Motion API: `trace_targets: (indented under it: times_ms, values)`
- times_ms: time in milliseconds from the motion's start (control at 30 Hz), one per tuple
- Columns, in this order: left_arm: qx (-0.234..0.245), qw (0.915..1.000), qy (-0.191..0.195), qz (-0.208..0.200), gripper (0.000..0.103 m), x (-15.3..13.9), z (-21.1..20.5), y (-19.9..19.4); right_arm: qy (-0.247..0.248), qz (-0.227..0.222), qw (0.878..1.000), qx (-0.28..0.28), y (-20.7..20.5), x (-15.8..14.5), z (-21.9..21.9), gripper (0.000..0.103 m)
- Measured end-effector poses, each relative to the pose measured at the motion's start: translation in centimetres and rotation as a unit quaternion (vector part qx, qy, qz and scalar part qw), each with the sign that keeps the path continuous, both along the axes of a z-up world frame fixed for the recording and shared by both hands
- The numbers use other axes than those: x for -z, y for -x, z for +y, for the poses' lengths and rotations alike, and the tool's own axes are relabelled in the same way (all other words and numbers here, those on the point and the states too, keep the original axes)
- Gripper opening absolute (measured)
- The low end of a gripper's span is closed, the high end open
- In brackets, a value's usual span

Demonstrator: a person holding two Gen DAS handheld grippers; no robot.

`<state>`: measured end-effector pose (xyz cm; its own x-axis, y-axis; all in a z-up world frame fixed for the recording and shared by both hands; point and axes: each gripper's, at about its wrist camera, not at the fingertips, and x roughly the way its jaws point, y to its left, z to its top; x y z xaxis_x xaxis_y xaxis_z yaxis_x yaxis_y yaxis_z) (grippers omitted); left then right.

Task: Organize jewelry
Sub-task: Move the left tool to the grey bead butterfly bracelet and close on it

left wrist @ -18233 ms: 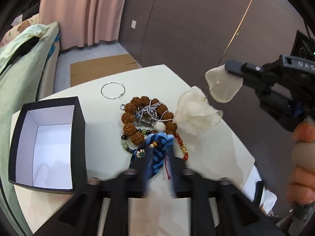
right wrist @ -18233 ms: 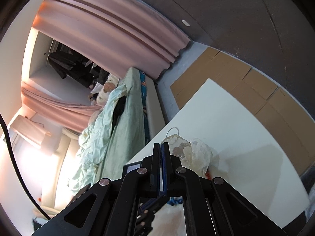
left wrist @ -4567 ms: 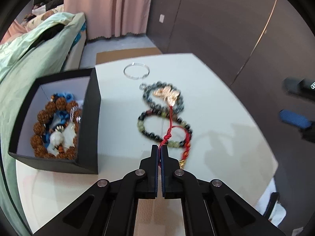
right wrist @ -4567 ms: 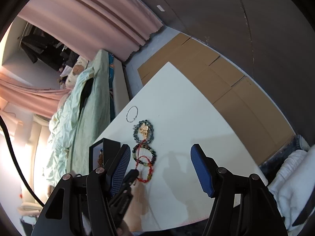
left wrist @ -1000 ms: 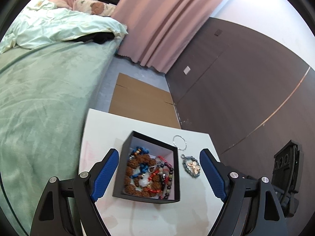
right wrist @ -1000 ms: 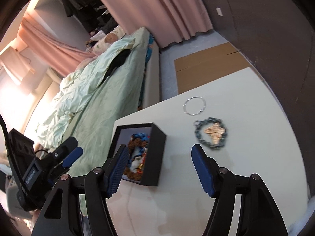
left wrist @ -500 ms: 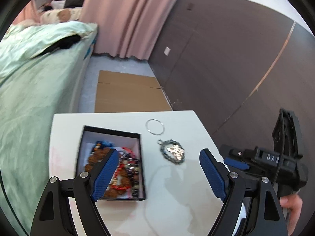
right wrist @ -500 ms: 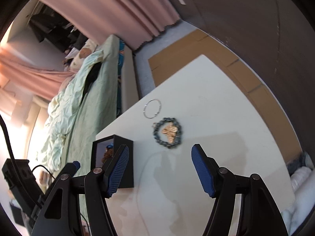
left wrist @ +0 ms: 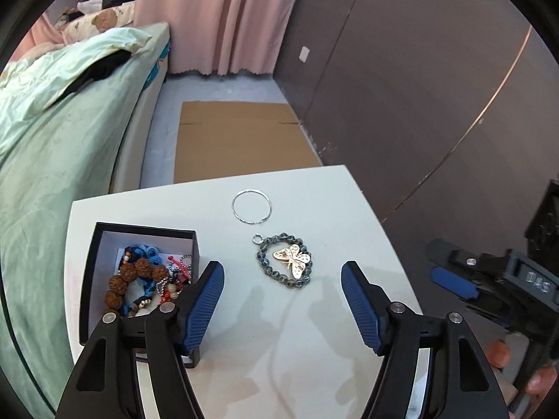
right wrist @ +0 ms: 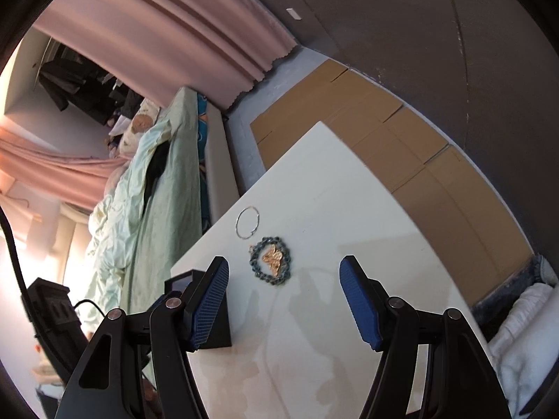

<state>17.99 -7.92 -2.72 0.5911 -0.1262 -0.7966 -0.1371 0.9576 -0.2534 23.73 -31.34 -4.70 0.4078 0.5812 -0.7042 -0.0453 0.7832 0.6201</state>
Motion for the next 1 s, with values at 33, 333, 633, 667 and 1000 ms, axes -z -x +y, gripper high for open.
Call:
trace_targets:
  times_ms: [33, 333, 633, 667, 1000]
  values:
    - [0.0, 1.0, -0.001, 0.007, 0.071, 0.3, -0.2, -0.4, -0.003, 0.003, 1.0, 0.005, -0.1, 0.1, -0.4, 0.067]
    - [0.003, 0.9974, -0.038, 0.062, 0.05, 3.1, -2.8, -3.1, -0.023, 0.011, 0.999, 0.047, -0.9, 0.3, -3.1, 0.067]
    - [-0.025, 0.9914, -0.074, 0.105, 0.029, 5.9, -3.5, -5.3, -0.051, 0.027, 0.997, 0.056, -1.6, 0.9, -4.3, 0.067]
    - [-0.026, 0.9902, -0.081, 0.111, 0.029, 6.2, -3.6, -5.6, -0.052, 0.03, 0.997, 0.056, -1.4, 1.1, -4.4, 0.067]
    - [-0.054, 0.9802, -0.112, 0.154, 0.029, 8.8, -3.0, -7.4, -0.072, 0.039, 0.995, 0.062, -1.7, 1.4, -5.1, 0.067]
